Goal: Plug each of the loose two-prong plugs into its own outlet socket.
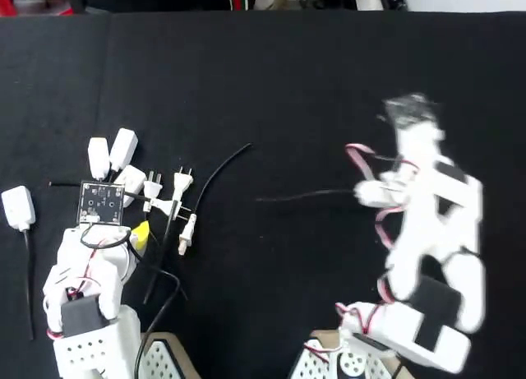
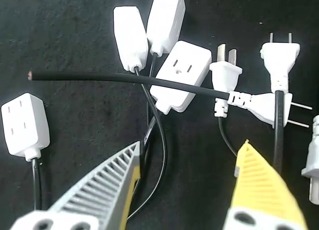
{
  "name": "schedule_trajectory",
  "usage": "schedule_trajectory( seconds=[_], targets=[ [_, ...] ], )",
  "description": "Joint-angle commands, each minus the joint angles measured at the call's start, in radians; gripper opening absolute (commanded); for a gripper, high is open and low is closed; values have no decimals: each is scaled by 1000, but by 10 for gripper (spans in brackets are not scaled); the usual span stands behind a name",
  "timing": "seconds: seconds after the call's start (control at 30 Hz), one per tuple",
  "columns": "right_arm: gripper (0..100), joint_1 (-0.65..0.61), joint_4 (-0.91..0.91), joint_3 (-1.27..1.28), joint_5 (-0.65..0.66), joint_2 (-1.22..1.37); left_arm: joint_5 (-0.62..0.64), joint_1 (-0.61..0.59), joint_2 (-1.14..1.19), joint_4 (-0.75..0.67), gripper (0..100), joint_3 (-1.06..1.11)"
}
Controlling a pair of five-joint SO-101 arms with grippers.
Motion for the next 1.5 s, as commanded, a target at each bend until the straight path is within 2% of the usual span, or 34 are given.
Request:
schedule_trajectory(
  seconds=[0.0,0.1,0.23,0.3,0.4,0.5,0.57,0.7,0.93,1.03,1.2,1.3,1.47],
  targets=[
    [12,267,-100,-1,126,16,-6,-10,-5,3,296,-7],
    [12,339,-150,4,176,16,-6,-10,-5,3,296,-7],
    [19,356,-147,13,201,13,-6,-10,-5,2,296,2],
    [70,353,-126,22,201,8,-6,-10,-5,3,296,2],
    [218,334,-31,-1,198,8,-6,-10,-2,5,296,4],
    [340,325,127,-61,198,4,-6,-10,-2,6,296,4],
    [374,327,264,-124,192,-22,-6,-12,-2,34,296,2],
    [359,333,528,-268,112,-122,-32,-41,-3,60,296,-4],
    [276,264,942,-440,104,-312,-58,-122,-3,61,296,2],
    [221,184,1049,-483,92,-389,-60,-147,-3,75,296,4],
    [129,-5,1046,-481,-106,-499,-64,-147,-3,117,296,4],
    [100,-199,1046,-446,-216,-507,-104,-168,-3,112,296,18],
    [100,-612,1039,-390,-448,-406,-118,-199,-3,112,296,31]
  ],
)
